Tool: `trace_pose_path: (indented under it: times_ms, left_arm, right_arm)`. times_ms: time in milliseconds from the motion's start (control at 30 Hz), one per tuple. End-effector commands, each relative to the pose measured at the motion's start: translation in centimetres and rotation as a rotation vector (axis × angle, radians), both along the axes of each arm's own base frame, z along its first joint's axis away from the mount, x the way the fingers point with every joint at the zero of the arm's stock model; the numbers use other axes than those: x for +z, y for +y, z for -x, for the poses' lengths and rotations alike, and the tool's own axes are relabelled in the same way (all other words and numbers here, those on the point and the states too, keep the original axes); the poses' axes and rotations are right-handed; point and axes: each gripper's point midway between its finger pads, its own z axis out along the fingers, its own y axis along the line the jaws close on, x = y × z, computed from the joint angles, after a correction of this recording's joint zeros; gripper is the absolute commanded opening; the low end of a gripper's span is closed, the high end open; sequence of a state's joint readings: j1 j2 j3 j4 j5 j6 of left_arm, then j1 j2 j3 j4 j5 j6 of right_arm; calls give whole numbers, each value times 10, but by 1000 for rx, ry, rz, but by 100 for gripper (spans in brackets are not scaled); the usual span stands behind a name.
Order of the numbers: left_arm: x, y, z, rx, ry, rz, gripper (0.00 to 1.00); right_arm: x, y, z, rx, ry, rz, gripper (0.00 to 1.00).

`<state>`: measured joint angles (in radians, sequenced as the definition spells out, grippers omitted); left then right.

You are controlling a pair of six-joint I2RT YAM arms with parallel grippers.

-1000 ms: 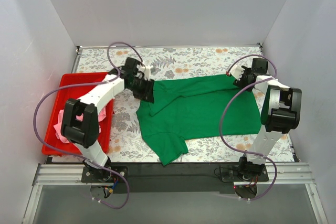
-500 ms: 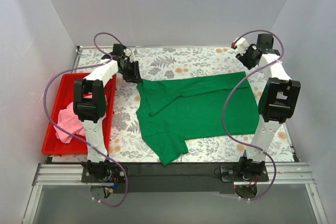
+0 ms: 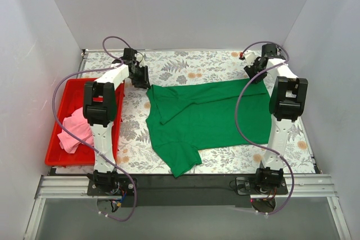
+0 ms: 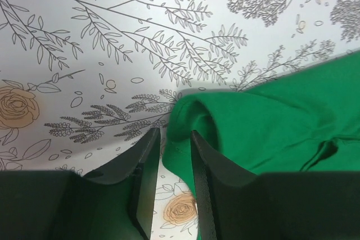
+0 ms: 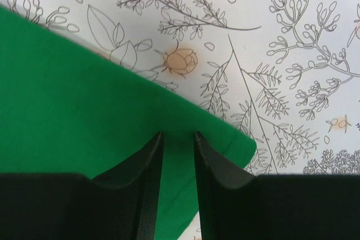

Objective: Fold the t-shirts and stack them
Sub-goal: Fold the tshirt

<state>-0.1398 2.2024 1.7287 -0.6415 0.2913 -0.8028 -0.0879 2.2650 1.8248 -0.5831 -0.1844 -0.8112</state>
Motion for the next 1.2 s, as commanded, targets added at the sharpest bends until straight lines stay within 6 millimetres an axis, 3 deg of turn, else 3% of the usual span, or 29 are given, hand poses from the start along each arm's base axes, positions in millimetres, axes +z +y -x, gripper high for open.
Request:
trace_pose_path:
  times_ms: [0,167,333,600,767,1000,1100,1133,1167]
  left_arm:
    - [2,5,-12,-9,-45,-39,28]
    - [-14,1,-8,-45,-29,-111,33]
    - [-32,4,2,-78,-22,-237,30]
    - [-40,25,3,-63,-19,-354,0]
    - [-28,49,-28,-6,-78,-395,0]
    - [-28,58,-22,14,-45,-421,0]
    - [-17,45,-23,-22,-65,-356,4]
    - [1,27,-24,-74,-98,-264,7]
    - [13,24,-31,-73,-143,-254,11]
  right_arm:
    - [11,-1,-17,-44,-37,8,34]
    - [-8,-7,-13,-71,4,43,32]
    - [-20,-14,-2,-80,38,84,31]
    - [-25,-21,8,-91,62,126,31]
    - [-23,-22,11,-100,62,127,31]
    - [-19,-24,2,-121,38,132,31]
    - [-13,-19,-1,-115,26,103,34]
    - [-11,-15,0,-112,25,88,35]
    - [-2,-6,0,-91,12,56,39]
